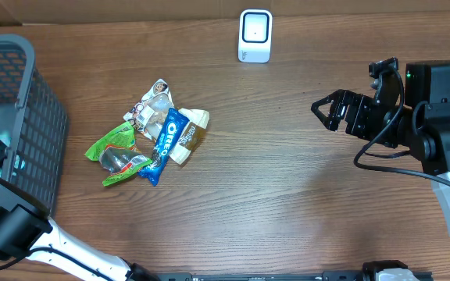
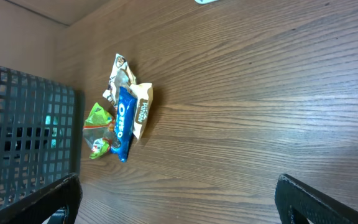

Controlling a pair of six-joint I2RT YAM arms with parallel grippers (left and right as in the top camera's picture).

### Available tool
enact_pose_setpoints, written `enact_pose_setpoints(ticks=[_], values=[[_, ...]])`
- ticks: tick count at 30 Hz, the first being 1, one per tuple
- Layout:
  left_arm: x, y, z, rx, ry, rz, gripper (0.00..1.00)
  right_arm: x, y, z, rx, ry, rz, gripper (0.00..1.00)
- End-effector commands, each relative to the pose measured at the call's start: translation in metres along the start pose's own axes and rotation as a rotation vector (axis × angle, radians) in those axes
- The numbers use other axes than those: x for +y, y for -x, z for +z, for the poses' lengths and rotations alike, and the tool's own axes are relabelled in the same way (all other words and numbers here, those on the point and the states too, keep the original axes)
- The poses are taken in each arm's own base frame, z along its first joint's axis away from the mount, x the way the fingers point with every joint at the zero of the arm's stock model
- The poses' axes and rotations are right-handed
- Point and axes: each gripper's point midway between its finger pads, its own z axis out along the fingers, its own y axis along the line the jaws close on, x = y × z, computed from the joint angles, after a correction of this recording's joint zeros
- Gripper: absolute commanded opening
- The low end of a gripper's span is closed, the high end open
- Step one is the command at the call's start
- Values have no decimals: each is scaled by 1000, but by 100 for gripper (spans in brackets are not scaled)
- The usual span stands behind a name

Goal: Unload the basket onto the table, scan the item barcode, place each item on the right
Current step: 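Reach the left gripper into the basket and grasp the mint-green tissue pack, then carry the tissue pack out and drop it beside the pile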

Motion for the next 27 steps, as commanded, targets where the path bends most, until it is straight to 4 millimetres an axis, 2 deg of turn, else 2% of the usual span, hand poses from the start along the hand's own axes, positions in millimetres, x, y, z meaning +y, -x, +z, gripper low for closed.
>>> enact_pose_setpoints(ticks=[1,6,9,13,17,19,21,23,25,27], values=[[-2,-5,5,17,-10,-28,4,5,6,-6,-22,13,-10,100],[-26,2,-11,1,-129,-19,4,5,5,-6,-19,12,-8,100],[-38,20,-43,-51,-182,-18,4,5,5,-6,-19,12,-8,100],[-51,47,-107,-154,-256,-27,4,5,5,-6,-19,12,-7,100],[-67,66,-190,-298,-361,0,4,5,4,-6,-16,11,-5,100],[-82,67,-233,-370,-442,33,4,5,5,-6,-17,11,-6,100],[-99,61,-271,-426,-516,75,4,5,5,-6,-17,11,-6,100],[-122,43,-305,-445,-600,125,4,5,5,-6,-17,11,-6,100],[-146,14,-327,-414,-645,191,4,5,5,-6,-17,11,-6,100],[-171,-21,-338,-361,-650,296,4,5,5,-6,-17,11,-7,100]])
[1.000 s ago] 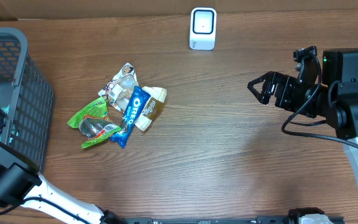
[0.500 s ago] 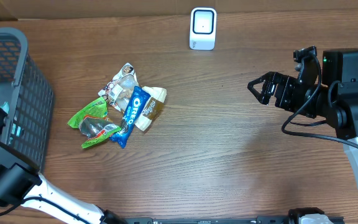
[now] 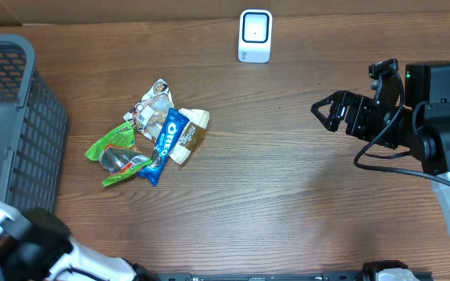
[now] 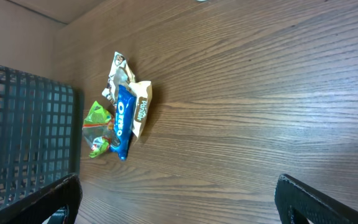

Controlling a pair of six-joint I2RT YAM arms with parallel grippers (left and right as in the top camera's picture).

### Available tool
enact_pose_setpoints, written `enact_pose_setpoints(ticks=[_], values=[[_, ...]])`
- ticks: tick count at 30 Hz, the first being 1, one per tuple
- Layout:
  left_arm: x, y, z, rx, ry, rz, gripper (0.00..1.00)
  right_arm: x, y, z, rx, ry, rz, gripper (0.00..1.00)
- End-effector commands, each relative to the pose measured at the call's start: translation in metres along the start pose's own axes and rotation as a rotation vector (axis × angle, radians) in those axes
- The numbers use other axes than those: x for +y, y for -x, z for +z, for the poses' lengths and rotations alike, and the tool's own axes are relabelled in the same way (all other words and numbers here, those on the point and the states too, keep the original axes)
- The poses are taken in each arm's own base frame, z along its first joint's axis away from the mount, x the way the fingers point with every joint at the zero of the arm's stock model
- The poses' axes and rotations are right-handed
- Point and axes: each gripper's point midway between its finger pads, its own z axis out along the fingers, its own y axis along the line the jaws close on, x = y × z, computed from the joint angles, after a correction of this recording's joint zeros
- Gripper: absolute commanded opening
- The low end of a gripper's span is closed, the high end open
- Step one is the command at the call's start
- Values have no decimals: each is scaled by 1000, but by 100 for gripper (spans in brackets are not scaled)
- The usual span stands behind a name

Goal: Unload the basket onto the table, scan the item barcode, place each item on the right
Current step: 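Carry the tissue pack out and drop it beside the pile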

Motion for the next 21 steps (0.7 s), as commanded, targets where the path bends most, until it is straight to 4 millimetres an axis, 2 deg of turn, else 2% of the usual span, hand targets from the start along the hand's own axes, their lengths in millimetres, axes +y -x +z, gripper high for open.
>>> enact_pose_setpoints(ticks=[1,5,8,14,18,21], values=[[-92,-37,-24,72,-171,187,4,6,7,-6,-25,15,-11,100],[-139,-90,-14,243,-137,323,4,7,9,-6,-33,18,-16,100],[-154,-123,3,357,-50,391,4,7,10,-6,-37,19,-19,100],[-157,-181,42,542,81,429,4,7,10,-6,-37,19,-19,100],[-138,-219,73,623,226,421,4,7,10,-6,-37,19,-19,100],[-132,-251,94,683,247,439,4,7,10,-6,-37,19,-19,100]])
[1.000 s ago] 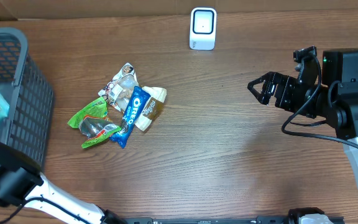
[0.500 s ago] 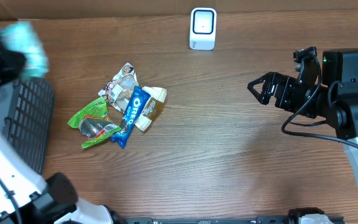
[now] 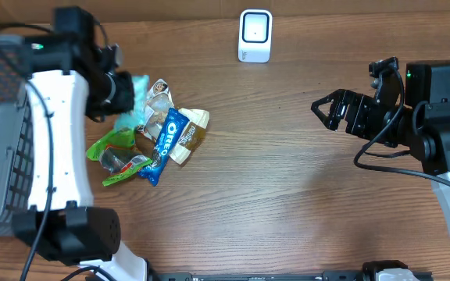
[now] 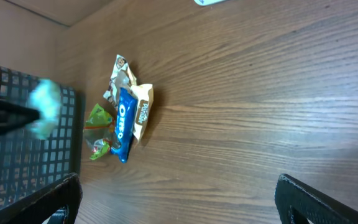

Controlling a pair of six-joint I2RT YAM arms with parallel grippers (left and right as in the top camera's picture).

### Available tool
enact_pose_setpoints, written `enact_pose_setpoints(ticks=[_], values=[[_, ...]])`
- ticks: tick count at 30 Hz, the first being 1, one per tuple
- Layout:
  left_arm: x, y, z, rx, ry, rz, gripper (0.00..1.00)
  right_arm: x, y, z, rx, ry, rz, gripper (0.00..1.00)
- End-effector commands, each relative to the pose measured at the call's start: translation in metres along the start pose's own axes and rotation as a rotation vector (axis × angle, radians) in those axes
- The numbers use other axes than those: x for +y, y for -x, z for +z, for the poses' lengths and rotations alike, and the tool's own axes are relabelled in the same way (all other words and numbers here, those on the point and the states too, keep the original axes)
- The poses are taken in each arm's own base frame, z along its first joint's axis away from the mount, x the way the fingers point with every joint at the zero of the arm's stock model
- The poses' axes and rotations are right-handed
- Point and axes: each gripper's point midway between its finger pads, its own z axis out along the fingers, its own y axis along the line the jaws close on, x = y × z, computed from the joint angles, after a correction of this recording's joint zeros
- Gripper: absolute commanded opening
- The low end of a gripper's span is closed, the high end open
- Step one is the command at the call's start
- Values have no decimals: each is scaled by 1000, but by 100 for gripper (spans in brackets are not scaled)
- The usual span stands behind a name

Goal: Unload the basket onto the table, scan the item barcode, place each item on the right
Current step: 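Carry the tissue pack out and drop it beside the pile, then move the right gripper down to the mint-green tissue pack and grasp it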

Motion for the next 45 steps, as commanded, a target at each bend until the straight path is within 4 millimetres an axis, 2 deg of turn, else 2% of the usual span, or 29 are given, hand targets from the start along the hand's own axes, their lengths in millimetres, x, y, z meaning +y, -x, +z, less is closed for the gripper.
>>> enact_pose_setpoints(ticks=[1,5,8,9,11,13,14,16,19,22,23,24,26,27,30,33,35,37,39,40,45], values=[[-1,-19,43,89,84,-29,4,6,7,-6,-24,14,-11,100],[-8,-38,81,147,91,-27,4,6,7,-6,-24,14,-11,100],[-11,-48,91,177,97,-16,5,6,7,-6,-25,14,-12,100],[-12,-49,90,180,98,-12,10,6,7,-6,-27,15,-13,100],[-13,-48,87,173,95,-9,36,6,8,-6,-31,16,-15,100],[-16,-46,79,166,80,-8,57,7,9,-6,-33,17,-17,100],[-17,-45,76,163,75,-2,62,7,9,-6,-33,17,-17,100],[-23,-41,62,148,48,30,67,7,9,-6,-33,17,-17,100],[-42,-29,27,87,-50,117,70,7,10,-6,-38,20,-20,100],[-70,-15,-27,-41,-201,182,70,8,12,-6,-46,22,-30,100],[-80,-11,-50,-100,-256,201,71,8,13,-6,-49,24,-35,100],[-93,-7,-86,-193,-330,227,71,9,14,-7,-55,26,-38,100],[-106,-7,-130,-310,-403,261,71,10,16,-6,-61,29,-43,100],[-109,-10,-152,-369,-429,279,71,11,16,-6,-60,31,-45,100],[-111,-20,-199,-509,-449,313,74,16,12,0,-38,42,-61,100],[-104,-37,-220,-569,-428,318,75,27,2,13,12,59,-85,100],[-95,-46,-219,-556,-384,299,76,34,-7,25,57,71,-104,100],[-83,-54,-209,-506,-325,260,81,43,-19,40,112,83,-123,100],[-75,-58,-196,-454,-283,232,88,46,-33,56,176,68,-90,90],[-74,-60,-190,-433,-281,226,89,45,-39,65,210,48,-28,89],[-60,-64,-141,-280,-202,184,95,53,-73,107,414,85,52,86]])
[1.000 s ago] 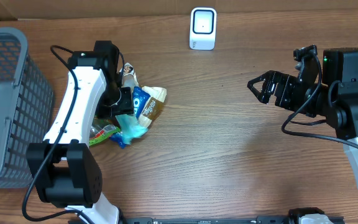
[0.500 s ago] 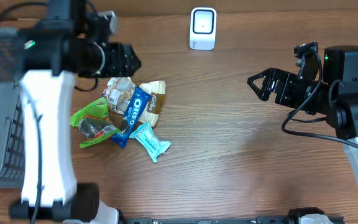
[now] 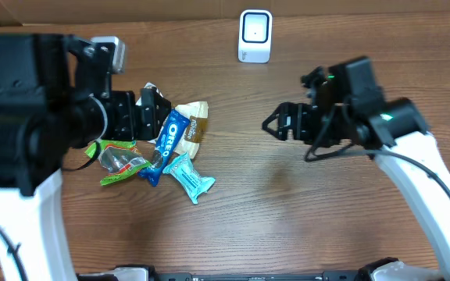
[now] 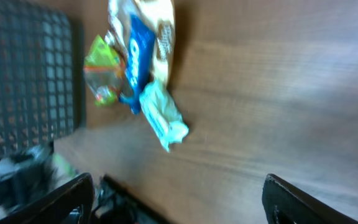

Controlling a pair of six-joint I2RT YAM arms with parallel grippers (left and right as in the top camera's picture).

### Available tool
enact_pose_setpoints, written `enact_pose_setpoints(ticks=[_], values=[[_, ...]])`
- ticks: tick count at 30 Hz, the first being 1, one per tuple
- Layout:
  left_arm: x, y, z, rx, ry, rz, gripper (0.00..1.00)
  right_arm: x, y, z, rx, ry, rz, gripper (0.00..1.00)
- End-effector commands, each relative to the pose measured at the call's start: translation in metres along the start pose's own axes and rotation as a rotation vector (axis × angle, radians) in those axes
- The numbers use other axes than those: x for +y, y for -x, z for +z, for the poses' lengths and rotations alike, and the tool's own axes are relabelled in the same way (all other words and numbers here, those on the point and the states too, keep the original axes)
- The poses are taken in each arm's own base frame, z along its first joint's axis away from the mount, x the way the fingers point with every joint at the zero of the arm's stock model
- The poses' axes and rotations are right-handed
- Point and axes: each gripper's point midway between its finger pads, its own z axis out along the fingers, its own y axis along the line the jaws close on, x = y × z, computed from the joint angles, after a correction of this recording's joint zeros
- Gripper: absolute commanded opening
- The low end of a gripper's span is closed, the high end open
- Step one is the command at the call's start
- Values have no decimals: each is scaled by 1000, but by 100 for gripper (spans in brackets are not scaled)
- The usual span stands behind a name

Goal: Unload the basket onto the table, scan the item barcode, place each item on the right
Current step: 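Move the right gripper down to the mint-green tissue pack and grasp it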

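Observation:
A light teal packet lies flat on the wooden table just right of a pile of snack packets: a blue Oreo pack, a green packet and a beige one. My left gripper hovers over the pile's left part, open, holding nothing. Right of the table's centre my right gripper stands wide open and empty, pointing at the pile. The white scanner stands at the back edge.
A dark mesh basket stands left of the pile; in the overhead view the left arm covers most of it. Bare wood lies between the teal packet and the right gripper.
The teal packet was in my left gripper above the pile's left side; now it lies on the table right of the pile. The right gripper has moved left toward the centre.
The left arm was low at the table's left by the basket, the right gripper open at the far right. Then the left gripper held a teal packet beside the pile. Now that packet rests on the table and the right gripper is nearer to it.

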Motion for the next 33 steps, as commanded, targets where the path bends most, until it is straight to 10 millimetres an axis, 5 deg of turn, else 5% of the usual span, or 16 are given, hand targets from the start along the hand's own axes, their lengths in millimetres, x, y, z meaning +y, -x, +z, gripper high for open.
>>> enact_pose_setpoints(ticks=[1,12,27,33], values=[[26,-16,35,122,97,-44,96,11,-10,30,123,51,67,86],[44,-7,94,115,100,-43,100,12,-50,119,351,39,44,82],[48,17,108,46,100,-48,100,25,-42,190,237,124,-72,82],[48,17,108,47,101,-48,100,13,-66,221,314,77,10,74]])
